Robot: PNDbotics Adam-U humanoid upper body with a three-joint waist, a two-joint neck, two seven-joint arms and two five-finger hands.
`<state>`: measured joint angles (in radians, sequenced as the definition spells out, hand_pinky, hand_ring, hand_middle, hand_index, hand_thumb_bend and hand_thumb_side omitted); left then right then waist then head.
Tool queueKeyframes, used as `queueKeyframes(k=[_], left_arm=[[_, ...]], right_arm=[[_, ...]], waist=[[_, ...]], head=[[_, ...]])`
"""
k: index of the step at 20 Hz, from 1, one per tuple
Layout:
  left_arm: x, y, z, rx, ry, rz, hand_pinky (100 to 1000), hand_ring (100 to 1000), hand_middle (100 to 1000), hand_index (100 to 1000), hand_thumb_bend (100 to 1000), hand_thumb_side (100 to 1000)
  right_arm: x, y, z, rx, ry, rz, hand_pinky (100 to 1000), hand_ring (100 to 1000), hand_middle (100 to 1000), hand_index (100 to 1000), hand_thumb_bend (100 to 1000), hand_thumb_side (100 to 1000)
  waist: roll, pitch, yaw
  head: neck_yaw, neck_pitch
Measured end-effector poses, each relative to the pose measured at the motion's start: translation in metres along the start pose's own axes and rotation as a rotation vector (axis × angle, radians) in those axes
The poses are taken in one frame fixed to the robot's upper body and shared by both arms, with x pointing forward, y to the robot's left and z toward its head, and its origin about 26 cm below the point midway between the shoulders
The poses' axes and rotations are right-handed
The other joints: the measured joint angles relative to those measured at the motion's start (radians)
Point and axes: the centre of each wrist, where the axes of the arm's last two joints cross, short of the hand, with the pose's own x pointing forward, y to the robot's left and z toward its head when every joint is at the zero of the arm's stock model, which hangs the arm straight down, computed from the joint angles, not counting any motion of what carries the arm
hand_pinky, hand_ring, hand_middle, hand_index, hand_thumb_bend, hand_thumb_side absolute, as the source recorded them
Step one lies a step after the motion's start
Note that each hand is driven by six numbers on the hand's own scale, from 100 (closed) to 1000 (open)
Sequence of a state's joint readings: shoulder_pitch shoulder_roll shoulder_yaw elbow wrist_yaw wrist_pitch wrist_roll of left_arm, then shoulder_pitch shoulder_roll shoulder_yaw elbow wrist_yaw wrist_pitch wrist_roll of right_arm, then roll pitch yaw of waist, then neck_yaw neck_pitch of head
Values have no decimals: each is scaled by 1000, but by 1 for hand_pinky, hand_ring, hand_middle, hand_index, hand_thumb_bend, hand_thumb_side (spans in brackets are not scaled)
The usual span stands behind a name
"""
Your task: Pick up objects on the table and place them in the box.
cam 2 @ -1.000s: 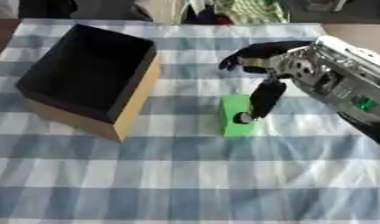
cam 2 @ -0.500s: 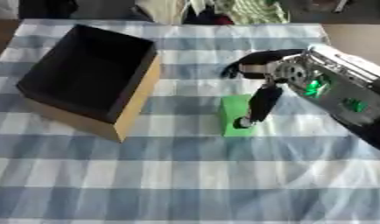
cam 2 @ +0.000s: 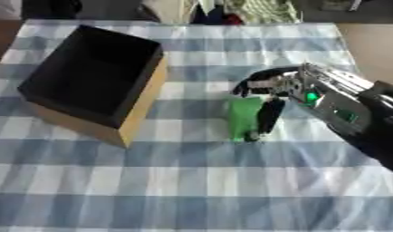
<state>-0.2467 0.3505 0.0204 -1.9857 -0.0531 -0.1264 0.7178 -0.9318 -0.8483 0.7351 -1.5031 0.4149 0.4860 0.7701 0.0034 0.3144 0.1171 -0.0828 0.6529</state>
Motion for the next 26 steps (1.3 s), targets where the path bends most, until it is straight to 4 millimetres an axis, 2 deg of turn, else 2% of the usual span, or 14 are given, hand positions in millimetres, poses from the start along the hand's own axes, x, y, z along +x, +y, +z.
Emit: queueKeyframes(k=[2, 4, 7, 8, 17, 22, 26], left_arm=[[0, 0, 0, -1, 0, 0, 602, 740, 578, 727, 284, 385], [0, 0, 0, -1, 0, 1, 602, 740, 578, 727, 285, 386], [0, -1, 1, -2, 1, 1, 602, 740, 578, 727, 286, 386], [0, -1, 1, -2, 1, 1, 602, 741, 578, 727, 287, 387], [0, -1, 1, -2, 1, 1, 602, 740, 578, 727, 290, 387], [0, -1, 1, -2, 1, 1, 603, 740, 579, 726, 291, 384], [0, 0, 1, -2, 1, 1, 603, 740, 579, 726, 293, 385]], right_arm=[[0, -1, 1, -10, 3, 1, 939, 962, 715, 799, 390, 142], [4, -4, 6, -40, 1, 7, 907, 920, 596, 698, 262, 100], [12, -11, 18, -114, -8, 22, 892, 905, 573, 671, 121, 100], [16, -14, 23, -140, -14, 26, 893, 904, 579, 676, 101, 100], [33, -26, 63, -305, -56, 52, 887, 892, 585, 658, 100, 100], [48, -46, 88, -447, -72, 95, 888, 887, 577, 652, 100, 100], [72, -65, 103, -556, -109, 139, 888, 883, 581, 655, 100, 100]], waist=[[1, 0, -1], [1, 0, -3], [0, 0, -6], [0, 0, -6], [-5, 0, -10], [-4, -3, -13], [-4, -8, -13]], head=[[0, 0], [0, 0], [0, 0], [0, 0], [1, -3], [1, -5], [-1, -5]])
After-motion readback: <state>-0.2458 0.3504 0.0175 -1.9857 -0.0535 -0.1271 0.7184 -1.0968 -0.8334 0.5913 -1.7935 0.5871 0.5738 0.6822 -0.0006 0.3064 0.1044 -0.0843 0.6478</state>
